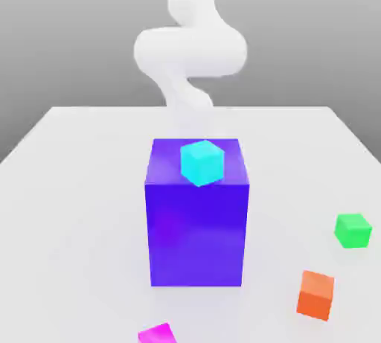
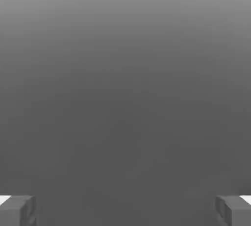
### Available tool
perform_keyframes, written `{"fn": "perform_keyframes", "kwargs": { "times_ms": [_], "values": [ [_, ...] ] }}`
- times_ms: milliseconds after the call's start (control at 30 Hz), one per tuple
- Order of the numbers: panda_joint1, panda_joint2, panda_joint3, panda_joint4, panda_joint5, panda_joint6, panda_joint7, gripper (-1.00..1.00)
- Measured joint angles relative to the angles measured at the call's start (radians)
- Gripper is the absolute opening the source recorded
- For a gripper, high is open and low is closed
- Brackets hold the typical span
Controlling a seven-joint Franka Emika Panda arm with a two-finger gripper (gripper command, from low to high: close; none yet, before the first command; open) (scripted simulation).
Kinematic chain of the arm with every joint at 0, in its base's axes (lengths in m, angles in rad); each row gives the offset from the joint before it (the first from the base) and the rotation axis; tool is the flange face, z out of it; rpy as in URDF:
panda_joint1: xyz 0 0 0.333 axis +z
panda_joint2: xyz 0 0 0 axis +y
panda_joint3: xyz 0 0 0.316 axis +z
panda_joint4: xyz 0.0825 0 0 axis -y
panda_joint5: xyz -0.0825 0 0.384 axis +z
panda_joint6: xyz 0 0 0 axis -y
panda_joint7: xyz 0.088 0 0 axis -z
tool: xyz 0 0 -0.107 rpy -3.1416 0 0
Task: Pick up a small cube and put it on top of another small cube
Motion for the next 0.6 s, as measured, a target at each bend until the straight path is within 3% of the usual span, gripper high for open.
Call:
{"fn": "perform_keyframes", "kwargs": {
  "times_ms": [333,600],
  "values": [
    [0.116,0.371,-0.135,0.002,0.143,0.094,-0.254,0.0],
    [0.143,0.66,-0.172,0.003,0.238,0.17,-0.441,0.0]
  ]
}}
